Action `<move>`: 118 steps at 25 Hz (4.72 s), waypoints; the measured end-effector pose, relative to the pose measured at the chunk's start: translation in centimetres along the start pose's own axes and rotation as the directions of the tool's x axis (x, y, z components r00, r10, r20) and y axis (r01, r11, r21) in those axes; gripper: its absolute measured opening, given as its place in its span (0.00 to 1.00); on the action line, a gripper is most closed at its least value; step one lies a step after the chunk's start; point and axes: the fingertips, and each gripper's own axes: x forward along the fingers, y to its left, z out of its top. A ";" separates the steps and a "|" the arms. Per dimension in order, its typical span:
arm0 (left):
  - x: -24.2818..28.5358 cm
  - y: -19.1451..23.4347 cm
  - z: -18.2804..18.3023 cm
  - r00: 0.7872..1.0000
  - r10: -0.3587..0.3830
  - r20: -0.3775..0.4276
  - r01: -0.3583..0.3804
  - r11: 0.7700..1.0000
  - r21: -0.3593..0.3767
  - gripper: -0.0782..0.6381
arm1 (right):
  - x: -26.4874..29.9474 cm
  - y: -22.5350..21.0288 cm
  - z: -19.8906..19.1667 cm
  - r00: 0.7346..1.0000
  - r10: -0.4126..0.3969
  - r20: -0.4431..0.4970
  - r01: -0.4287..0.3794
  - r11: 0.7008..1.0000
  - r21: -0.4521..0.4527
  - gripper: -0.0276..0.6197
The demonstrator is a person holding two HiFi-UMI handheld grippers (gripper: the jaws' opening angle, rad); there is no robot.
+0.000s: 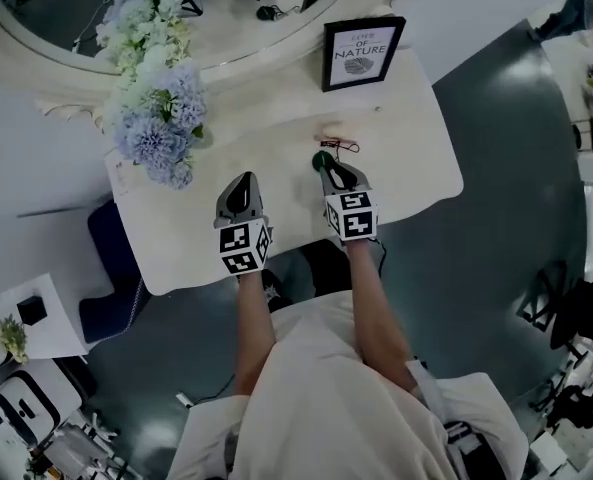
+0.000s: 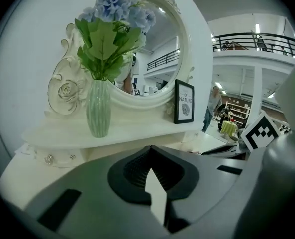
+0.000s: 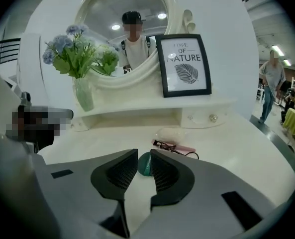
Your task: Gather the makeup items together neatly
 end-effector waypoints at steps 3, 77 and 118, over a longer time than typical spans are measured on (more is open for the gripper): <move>0.2 0.9 -0.6 0.999 0.040 -0.009 -0.040 0.999 -0.027 0.13 | 1.8 -0.2 -0.9 0.999 -0.009 -0.048 0.008 0.999 -0.032 0.21; 5.5 -1.3 -1.5 0.989 0.146 -0.001 -0.146 0.986 -0.081 0.13 | 3.8 -3.7 1.8 0.991 0.059 -0.123 -0.109 0.885 -0.453 0.21; -0.3 1.2 -3.4 0.987 0.160 -0.029 -0.161 0.986 -0.041 0.13 | 2.9 5.2 0.4 0.944 0.252 -0.212 -0.310 0.897 -0.316 0.12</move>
